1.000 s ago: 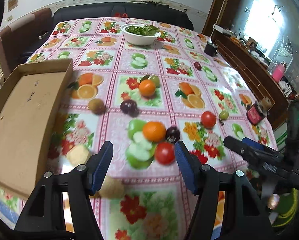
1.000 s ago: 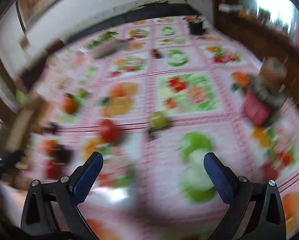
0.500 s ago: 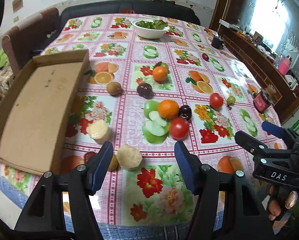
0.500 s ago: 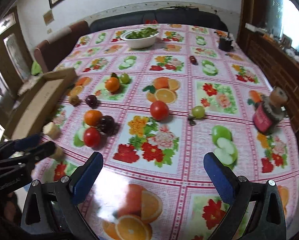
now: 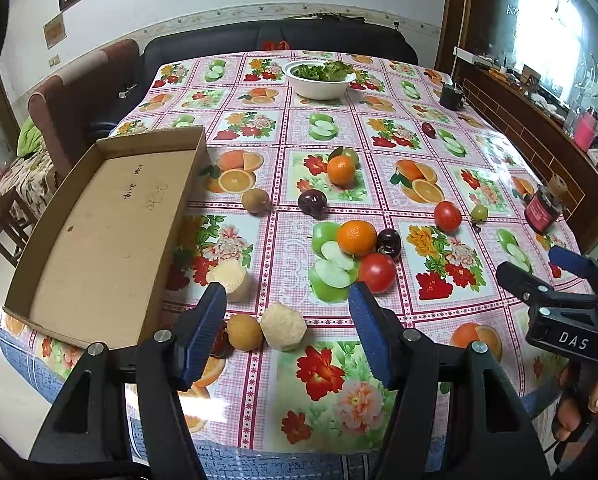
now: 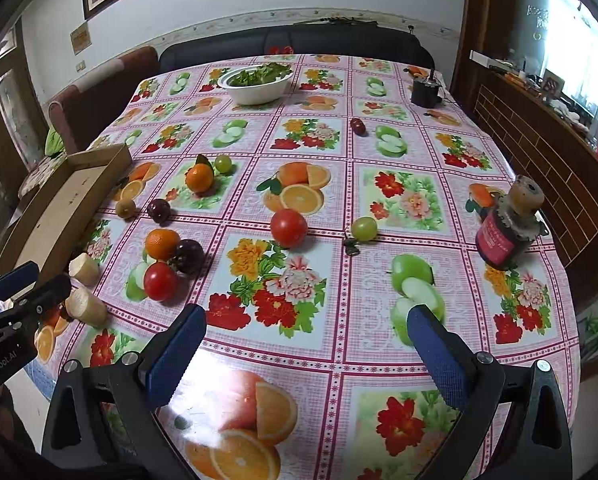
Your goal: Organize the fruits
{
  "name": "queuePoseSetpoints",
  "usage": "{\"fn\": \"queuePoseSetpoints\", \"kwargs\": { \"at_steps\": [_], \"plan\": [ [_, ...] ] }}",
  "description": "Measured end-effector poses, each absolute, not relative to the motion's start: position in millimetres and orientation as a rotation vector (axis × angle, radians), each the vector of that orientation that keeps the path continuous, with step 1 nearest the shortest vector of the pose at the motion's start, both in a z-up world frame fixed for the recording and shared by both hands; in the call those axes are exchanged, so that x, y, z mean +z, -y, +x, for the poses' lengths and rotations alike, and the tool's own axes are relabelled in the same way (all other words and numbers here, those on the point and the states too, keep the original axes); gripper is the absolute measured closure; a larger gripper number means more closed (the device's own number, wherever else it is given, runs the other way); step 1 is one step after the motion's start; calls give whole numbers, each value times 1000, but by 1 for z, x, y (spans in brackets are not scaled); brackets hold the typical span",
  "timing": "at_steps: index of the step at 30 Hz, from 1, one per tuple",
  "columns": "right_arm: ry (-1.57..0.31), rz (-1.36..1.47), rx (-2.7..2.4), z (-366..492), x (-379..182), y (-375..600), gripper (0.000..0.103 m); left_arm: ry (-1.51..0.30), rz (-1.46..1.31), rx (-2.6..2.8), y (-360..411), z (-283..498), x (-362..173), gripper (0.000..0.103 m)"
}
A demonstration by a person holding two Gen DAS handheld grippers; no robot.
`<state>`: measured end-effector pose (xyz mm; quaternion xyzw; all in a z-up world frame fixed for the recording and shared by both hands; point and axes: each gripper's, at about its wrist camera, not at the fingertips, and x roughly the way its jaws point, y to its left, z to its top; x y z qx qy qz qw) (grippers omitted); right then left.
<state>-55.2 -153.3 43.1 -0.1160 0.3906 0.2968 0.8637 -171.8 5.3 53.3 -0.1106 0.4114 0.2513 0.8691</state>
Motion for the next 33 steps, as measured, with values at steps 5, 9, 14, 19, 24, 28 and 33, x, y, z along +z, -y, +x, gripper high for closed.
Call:
{"fn": "queuePoseSetpoints", "kwargs": {
  "at_steps": [5, 9, 14, 19, 24, 28, 33],
  "plan": [
    [-814, -239, 630, -55, 43, 155, 2, -865, -224, 525, -2, -171, 53, 40],
    [-819, -234, 636, -54, 41, 156, 2, -873, -224, 521, 1, -168, 52, 40],
    [-824, -223, 646, -53, 38, 159, 4, -885, -229, 498, 3, -165, 49, 40],
    [-839, -215, 643, -49, 34, 161, 5, -892, -227, 495, 5, -163, 45, 40],
    [-844, -227, 613, -46, 32, 161, 5, -907, -236, 490, 4, -160, 41, 40],
    [-832, -235, 589, -46, 33, 161, 5, -926, -247, 484, 3, -158, 36, 40],
    [-820, -242, 578, -45, 34, 163, 5, -937, -240, 478, 7, -155, 33, 40]
  ]
}}
